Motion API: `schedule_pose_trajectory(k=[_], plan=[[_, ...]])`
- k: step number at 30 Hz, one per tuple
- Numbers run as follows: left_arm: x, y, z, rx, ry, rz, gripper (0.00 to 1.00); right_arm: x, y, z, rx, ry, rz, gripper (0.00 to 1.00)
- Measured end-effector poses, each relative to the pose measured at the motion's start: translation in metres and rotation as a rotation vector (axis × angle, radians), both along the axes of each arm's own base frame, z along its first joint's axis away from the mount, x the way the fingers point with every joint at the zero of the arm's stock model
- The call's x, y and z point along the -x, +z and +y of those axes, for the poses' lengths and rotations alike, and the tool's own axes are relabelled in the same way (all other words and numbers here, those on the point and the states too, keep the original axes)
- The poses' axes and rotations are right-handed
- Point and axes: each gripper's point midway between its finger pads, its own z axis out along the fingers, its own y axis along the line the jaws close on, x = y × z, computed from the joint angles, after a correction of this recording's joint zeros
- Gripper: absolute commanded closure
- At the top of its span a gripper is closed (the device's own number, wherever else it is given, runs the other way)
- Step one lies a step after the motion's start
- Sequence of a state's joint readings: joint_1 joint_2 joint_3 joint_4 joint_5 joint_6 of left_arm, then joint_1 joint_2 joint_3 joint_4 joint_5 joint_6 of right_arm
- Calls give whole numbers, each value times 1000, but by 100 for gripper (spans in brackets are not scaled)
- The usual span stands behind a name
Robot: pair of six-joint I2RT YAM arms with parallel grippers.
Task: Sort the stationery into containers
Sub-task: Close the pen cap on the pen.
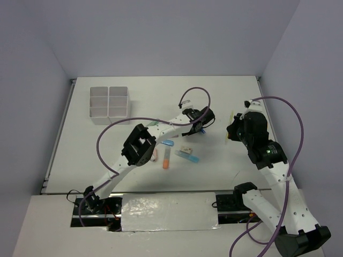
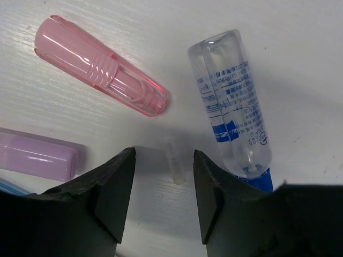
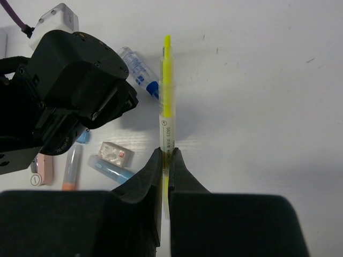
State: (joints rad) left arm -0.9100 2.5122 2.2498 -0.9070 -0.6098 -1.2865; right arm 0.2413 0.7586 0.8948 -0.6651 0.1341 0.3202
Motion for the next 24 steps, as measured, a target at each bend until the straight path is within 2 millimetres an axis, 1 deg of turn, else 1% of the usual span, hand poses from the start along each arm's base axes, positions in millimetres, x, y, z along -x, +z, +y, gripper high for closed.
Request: schedule_pose_trajectory(k=[4,6,7,13,15,16,18,19,22,24], plan=[[1,-1,1,-12,-3,0,42,0,0,0,0,0,-1,100],[1,-2,1,-15,-3,-2,47,0,1,0,0,1,-2,100],[1,-2,2,-16,-3,-3,53,0,1,0,-1,1,-3,100],[1,-4,4,-26,-8,-7,59,0,1,0,-1,2,-3,100],[2,-4,6,-30,-12,-11,65,1,1,1,-3,8,-3,100],[2,-4,7,-33,-14,-13,72,1,1,2,-4,12,-3,100],[3,-4,9,-38,-14,-14,79,1,1,3,-7,19,-1,100],[3,-4,10,-38,-15,-14,85,1,1,4,-8,23,-1,100],[6,-4,10,-28,-17,-18,89,2,1,7,-18,40,1,100],[12,-3,16,-34,-20,-16,90,2,1,11,-27,58,1,100]])
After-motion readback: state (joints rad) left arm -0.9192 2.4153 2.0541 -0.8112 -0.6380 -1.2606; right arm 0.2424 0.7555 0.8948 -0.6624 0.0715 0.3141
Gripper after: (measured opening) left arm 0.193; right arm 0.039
